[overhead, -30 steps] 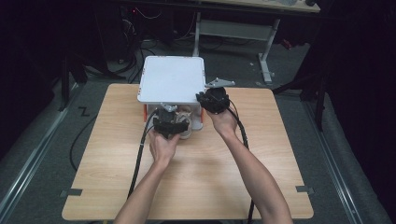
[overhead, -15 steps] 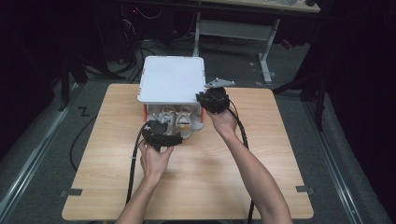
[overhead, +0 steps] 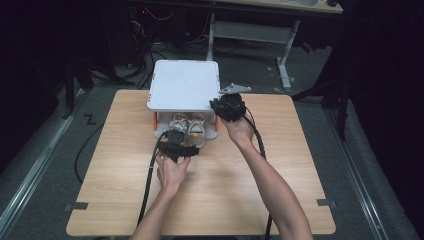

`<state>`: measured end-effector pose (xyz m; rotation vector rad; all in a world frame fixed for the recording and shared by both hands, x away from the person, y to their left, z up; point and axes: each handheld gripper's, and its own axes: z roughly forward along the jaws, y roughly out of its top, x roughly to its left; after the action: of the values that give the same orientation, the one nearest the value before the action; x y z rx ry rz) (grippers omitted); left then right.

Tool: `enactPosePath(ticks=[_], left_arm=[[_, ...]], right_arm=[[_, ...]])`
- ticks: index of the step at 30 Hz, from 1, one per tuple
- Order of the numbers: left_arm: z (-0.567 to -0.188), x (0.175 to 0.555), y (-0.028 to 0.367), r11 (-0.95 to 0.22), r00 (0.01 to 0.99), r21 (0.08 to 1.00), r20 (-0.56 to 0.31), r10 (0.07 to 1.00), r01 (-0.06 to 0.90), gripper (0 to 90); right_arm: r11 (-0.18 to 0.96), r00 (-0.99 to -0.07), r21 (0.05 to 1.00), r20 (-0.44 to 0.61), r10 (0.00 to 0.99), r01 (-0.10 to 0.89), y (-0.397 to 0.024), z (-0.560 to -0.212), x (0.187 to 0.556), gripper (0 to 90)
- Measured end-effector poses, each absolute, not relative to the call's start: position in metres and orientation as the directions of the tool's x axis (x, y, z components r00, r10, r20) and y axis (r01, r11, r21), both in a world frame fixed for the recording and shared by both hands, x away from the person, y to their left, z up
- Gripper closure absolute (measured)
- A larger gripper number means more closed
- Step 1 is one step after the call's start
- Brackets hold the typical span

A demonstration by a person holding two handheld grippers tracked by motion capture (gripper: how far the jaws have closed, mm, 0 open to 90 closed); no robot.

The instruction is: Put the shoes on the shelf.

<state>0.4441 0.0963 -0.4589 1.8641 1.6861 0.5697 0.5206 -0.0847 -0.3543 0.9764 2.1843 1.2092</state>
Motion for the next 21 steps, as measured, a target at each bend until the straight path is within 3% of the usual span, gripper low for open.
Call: enactPosePath(ticks=[10, 21], left_arm=[[-0.457, 0.454, 0.094, -0.059, 0.134, 0.642, -0.068, 0.989, 0.764, 12.8], [-0.459, 0.467, 0.095, -0.016, 0.106, 0.67, -0.094, 0.99, 0.742, 19.7]], right_arm=[[0.379, -0.642, 0.853, -0.068, 0.764, 0.359, -0.083, -0.353, 0.52, 77.5], [0.374, -0.641, 0.853, -0.061, 0.765, 0.364, -0.083, -0.353, 0.52, 77.5]])
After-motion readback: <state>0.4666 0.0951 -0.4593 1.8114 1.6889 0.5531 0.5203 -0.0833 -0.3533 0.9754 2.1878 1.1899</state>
